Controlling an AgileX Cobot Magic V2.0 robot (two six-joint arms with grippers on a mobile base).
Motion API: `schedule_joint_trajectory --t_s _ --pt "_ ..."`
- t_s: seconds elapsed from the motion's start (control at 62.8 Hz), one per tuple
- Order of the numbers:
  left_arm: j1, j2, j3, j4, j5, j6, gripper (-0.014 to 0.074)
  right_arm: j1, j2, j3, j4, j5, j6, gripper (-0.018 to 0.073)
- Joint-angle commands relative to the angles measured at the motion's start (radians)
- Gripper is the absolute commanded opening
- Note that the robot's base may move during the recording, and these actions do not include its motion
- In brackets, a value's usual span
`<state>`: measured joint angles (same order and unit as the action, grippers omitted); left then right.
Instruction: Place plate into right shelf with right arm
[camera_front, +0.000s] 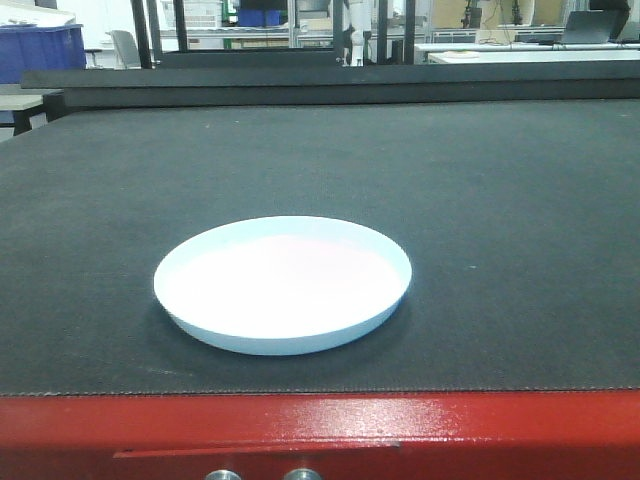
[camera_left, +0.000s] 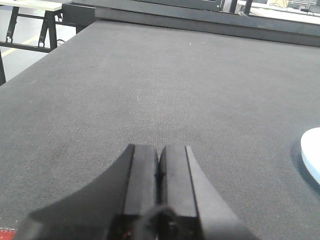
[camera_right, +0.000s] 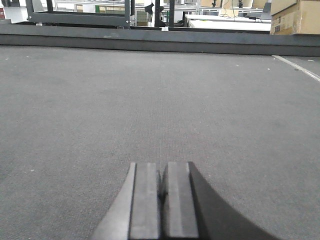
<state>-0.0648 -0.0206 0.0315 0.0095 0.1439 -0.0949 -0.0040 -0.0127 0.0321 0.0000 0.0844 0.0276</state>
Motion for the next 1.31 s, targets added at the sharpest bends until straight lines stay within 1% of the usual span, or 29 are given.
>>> schedule_joint_trajectory --t_s 0.0,0.175,0.255,0.366,0.526,0.589,0.653,0.701,0.764,0.828,0.844,0.86,0.876,0.908,0.956,0.972,1.019,1.067,1.131,1.147,1.163,1.21,1.242,1.29 --pt "-0.007 -0.001 0.01 -0.002 -0.085 -0.006 -0.0047 0.002 -0.01 -0.01 -0.006 -0.084 -0.006 0.0057" --pt "-0.007 -0.001 0.01 -0.002 -0.085 -0.006 -0.0047 0.002 -0.01 -0.01 -0.006 -0.084 -0.006 0.0057" --pt "-0.007 -0.001 0.01 -0.002 -0.085 -0.006 -0.0047 0.002 -0.01 -0.01 -0.006 -0.127 -0.006 0.0057" --pt "-0.007 -0.001 0.01 -0.002 -0.085 -0.006 -0.0047 0.002 -0.01 -0.01 -0.006 -0.24 -0.006 0.0057" --pt "-0.007 -0.001 0.01 -0.002 -0.085 -0.006 -0.0047 0.002 -0.01 -0.01 -0.006 -0.461 -0.002 0.0057" --pt "-0.007 -0.001 0.01 -0.002 -0.085 -0.006 -0.0047 0.002 -0.01 -0.017 -0.006 -0.526 0.061 0.0057" --pt "-0.007 -0.001 0.01 -0.002 -0.085 -0.006 -0.0047 0.002 -0.01 -0.065 -0.007 -0.51 0.138 0.0057" --pt "-0.007 -0.001 0.01 -0.002 -0.085 -0.006 -0.0047 0.002 -0.01 -0.128 -0.027 -0.431 0.177 0.0057" --pt "-0.007 -0.001 0.01 -0.002 -0.085 -0.006 -0.0047 0.002 -0.001 -0.252 -0.051 -0.249 0.214 0.0057" --pt "-0.007 -0.001 0.01 -0.002 -0.085 -0.006 -0.0047 0.002 0.032 -0.382 -0.049 -0.028 0.231 0.0057" --pt "-0.007 -0.001 0.01 -0.002 -0.085 -0.006 -0.0047 0.002 0.058 -0.442 -0.047 0.06 0.231 0.0057" --pt "-0.007 -0.001 0.01 -0.002 -0.085 -0.006 -0.0047 0.002 0.072 -0.472 -0.044 0.101 0.231 0.0057" --pt "-0.007 -0.001 0.01 -0.002 -0.085 -0.006 -0.0047 0.002 0.107 -0.53 -0.031 0.176 0.231 0.0057" --pt "-0.007 -0.001 0.01 -0.002 -0.085 -0.006 -0.0047 0.002 0.156 -0.602 0.0 0.258 0.231 0.0057" --pt "-0.007 -0.001 0.01 -0.002 -0.085 -0.006 -0.0047 0.004 0.233 -0.7 0.074 0.357 0.226 0.0057" --pt "-0.007 -0.001 0.01 -0.002 -0.085 -0.006 -0.0047 0.007 0.267 -0.743 0.112 0.398 0.217 0.0057" --pt "-0.007 -0.001 0.01 -0.002 -0.085 -0.006 -0.0047 0.016 0.354 -0.837 0.204 0.496 0.162 0.0057" --pt "-0.007 -0.001 0.01 -0.002 -0.085 -0.006 -0.0047 0.028 0.458 -0.934 0.306 0.614 0.063 0.0057" --pt "-0.007 -0.001 0.01 -0.002 -0.085 -0.006 -0.0047 0.04 0.579 -1.027 0.433 0.749 -0.038 0.0057" --pt "-0.007 -0.001 0.01 -0.002 -0.085 -0.006 -0.0047 0.043 0.633 -1.062 0.486 0.806 -0.058 0.0057" --pt "-0.007 -0.001 0.01 -0.002 -0.085 -0.006 -0.0047 0.046 0.66 -1.086 0.52 0.834 -0.073 0.0057" --pt "-0.007 -0.001 0.01 -0.002 -0.085 -0.006 -0.0047 0.046 0.765 -1.134 0.58 0.934 -0.097 0.0057" --pt "-0.007 -0.001 0.01 -0.002 -0.085 -0.006 -0.0047 0.046 0.826 -1.163 0.601 0.984 -0.108 0.0057" --pt "-0.007 -0.001 0.01 -0.002 -0.085 -0.006 -0.0047 0.046 0.905 -1.202 0.606 1.038 -0.117 0.0057"
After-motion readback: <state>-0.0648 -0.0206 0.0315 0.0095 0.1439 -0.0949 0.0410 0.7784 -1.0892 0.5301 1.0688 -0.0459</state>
